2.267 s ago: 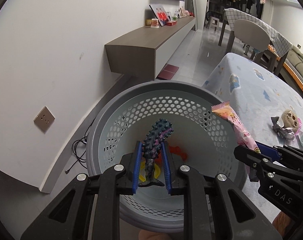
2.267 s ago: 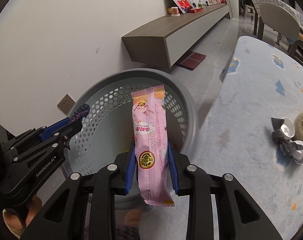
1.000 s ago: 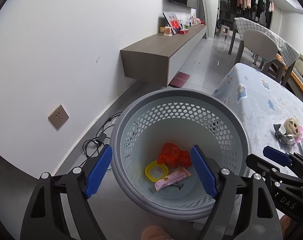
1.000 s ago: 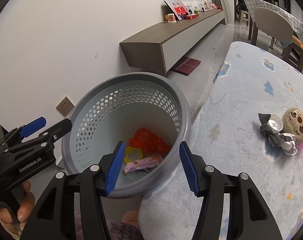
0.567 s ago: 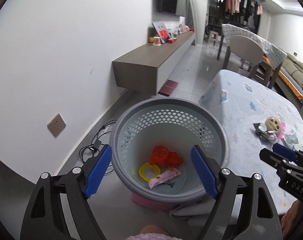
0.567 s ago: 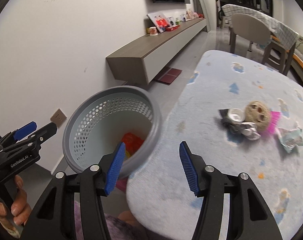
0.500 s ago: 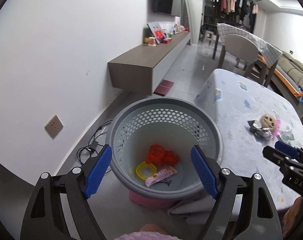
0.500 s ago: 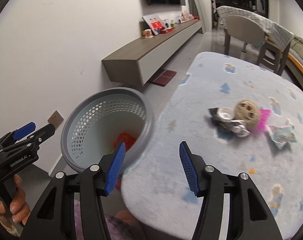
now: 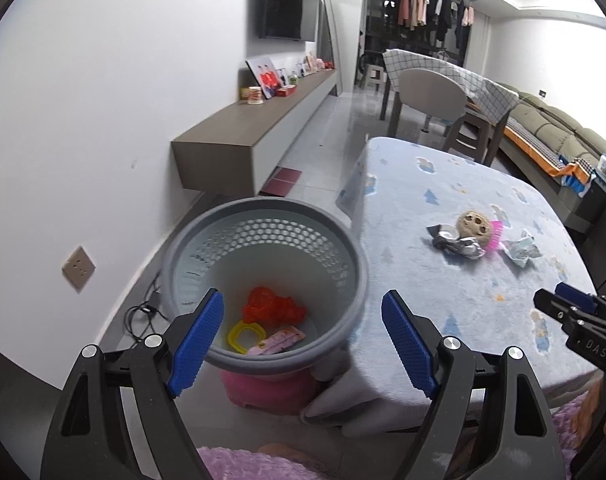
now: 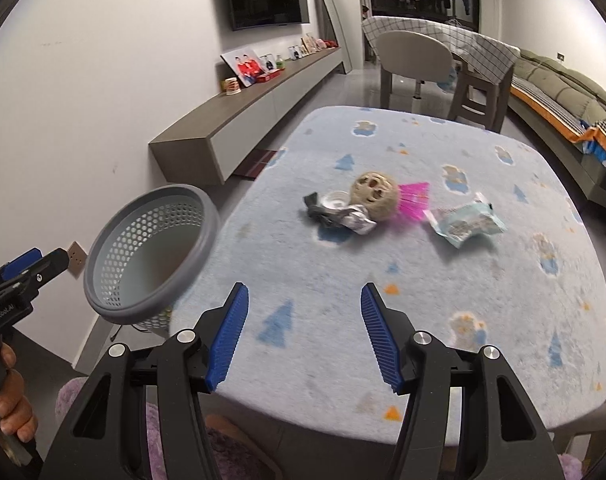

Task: Collect trash
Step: 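Withdraw both grippers from the wastebasket toward the table, then move both grippers over the table toward the remaining items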

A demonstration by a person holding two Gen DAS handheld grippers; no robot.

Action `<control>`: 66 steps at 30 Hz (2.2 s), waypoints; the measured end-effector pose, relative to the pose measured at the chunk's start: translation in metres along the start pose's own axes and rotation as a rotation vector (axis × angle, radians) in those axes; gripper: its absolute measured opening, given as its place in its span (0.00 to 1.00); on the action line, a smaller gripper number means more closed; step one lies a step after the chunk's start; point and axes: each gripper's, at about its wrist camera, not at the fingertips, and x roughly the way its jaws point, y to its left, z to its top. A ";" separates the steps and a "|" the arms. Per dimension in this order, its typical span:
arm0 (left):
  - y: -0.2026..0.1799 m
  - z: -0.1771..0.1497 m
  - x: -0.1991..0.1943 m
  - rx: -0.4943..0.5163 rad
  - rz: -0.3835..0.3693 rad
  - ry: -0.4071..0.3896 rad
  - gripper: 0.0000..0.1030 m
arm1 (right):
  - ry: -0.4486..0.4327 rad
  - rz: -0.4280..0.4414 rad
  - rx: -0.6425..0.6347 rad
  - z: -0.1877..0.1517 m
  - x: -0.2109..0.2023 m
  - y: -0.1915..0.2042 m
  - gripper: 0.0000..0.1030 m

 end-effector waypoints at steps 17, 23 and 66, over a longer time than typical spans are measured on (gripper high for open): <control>-0.121 0.088 0.106 0.067 -0.080 0.058 0.77 | 0.091 -0.022 0.097 0.071 0.085 -0.137 0.55; -0.148 0.114 0.120 0.117 -0.092 0.121 0.77 | 0.135 -0.034 0.162 0.097 0.084 -0.166 0.55; -0.198 0.080 0.140 0.200 -0.134 0.044 0.77 | 0.064 -0.165 0.158 0.084 0.105 -0.228 0.56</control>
